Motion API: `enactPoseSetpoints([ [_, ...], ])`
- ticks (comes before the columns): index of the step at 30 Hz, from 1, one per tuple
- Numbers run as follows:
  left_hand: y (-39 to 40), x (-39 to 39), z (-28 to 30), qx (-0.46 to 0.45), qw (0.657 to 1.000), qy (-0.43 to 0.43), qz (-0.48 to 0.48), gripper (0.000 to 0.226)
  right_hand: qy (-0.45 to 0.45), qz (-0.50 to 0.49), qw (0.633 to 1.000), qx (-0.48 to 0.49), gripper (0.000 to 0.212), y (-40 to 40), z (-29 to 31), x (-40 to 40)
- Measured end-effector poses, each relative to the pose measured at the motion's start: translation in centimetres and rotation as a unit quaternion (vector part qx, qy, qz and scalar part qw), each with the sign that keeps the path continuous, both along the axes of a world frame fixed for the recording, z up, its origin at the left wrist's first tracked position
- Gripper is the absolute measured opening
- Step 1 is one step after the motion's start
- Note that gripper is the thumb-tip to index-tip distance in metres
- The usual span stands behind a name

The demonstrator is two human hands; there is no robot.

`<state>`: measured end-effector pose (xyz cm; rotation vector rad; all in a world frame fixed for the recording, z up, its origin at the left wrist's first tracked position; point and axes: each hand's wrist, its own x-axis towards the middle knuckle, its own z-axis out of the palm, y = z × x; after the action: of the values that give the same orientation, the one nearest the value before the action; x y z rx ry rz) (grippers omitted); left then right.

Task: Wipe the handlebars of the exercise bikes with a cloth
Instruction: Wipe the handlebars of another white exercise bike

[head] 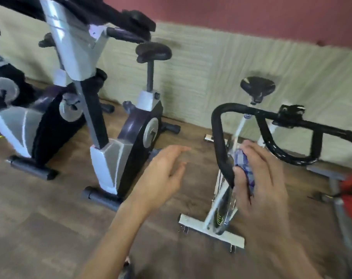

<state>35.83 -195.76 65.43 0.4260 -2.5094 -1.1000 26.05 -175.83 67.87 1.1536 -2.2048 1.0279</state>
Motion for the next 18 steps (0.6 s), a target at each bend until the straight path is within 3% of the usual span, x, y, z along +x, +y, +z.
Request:
enactPoseSetpoints([
  [4,-3.9,-3.4,-0.2,-0.003,0.990,0.018,-0.138,0.034,0.007,-0.110,0.988,0.104,0.037,-3.1,-1.1,1.2],
  [7,-4.9,-5.0,0.5,0.020,0.976,0.023,-0.215,0.031,-0.037,-0.172,0.974,0.146,0.040,-4.2,-0.1,2.2],
  [11,-2.7,-7.2,2.1,0.131,0.941,0.036,-0.311,0.027,-0.279,-0.179,0.943,-0.019,0.047,-4.4,2.1,2.7],
  [12,-1.7,-7.4,2.4,0.167,0.926,0.033,-0.338,0.027,-0.306,-0.181,0.934,-0.049,0.045,-4.4,2.6,2.8],
  [15,0.6,-7.9,2.6,0.221,0.886,0.030,-0.405,0.028,-0.348,-0.176,0.913,-0.116,0.053,-3.6,3.1,3.0],
  [16,0.9,-8.3,2.2,0.227,0.880,0.035,-0.417,0.028,-0.346,-0.178,0.915,-0.105,0.051,-3.4,2.9,3.1],
  [18,0.5,-9.8,0.7,0.218,0.883,0.052,-0.413,0.030,-0.288,-0.196,0.937,0.010,0.050,-3.6,2.1,3.5],
])
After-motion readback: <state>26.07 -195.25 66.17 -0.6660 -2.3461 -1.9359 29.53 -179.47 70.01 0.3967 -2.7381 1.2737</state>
